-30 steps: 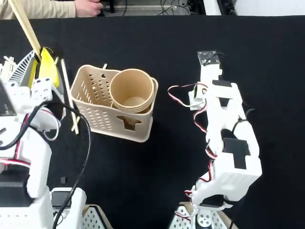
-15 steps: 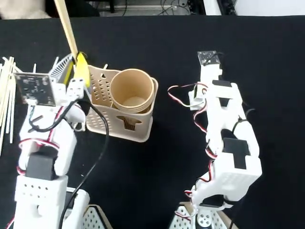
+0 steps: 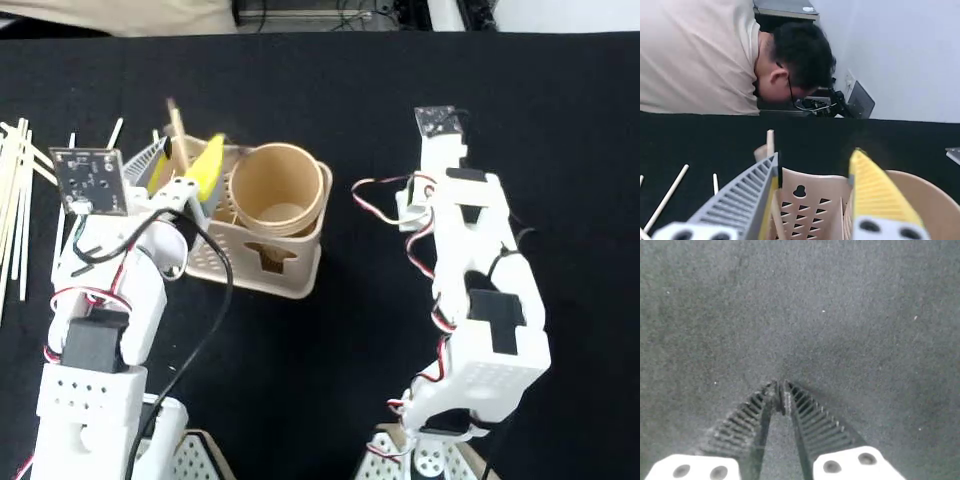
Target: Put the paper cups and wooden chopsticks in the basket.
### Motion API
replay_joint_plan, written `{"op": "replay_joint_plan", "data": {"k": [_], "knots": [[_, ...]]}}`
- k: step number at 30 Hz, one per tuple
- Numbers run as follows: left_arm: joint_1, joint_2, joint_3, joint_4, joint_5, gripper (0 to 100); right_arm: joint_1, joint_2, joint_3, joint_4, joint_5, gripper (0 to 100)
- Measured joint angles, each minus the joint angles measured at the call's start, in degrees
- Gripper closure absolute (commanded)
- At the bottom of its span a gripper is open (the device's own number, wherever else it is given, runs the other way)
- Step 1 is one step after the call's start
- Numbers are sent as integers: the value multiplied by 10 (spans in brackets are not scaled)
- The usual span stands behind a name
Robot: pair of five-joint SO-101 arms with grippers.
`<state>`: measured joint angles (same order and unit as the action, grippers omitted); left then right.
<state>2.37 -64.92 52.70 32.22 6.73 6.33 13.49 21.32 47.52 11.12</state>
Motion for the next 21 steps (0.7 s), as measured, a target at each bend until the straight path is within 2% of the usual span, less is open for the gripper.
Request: {"op": "replay_joint_plan", "data": {"k": [9,16,21], "knots": [[-65,0,-21,24,37,737,0,0,0,0,0,986],[-193,16,-190,202,94,737,0,0,0,0,0,986],[-285,56,-297,297,135,737,0,0,0,0,0,986]]}}
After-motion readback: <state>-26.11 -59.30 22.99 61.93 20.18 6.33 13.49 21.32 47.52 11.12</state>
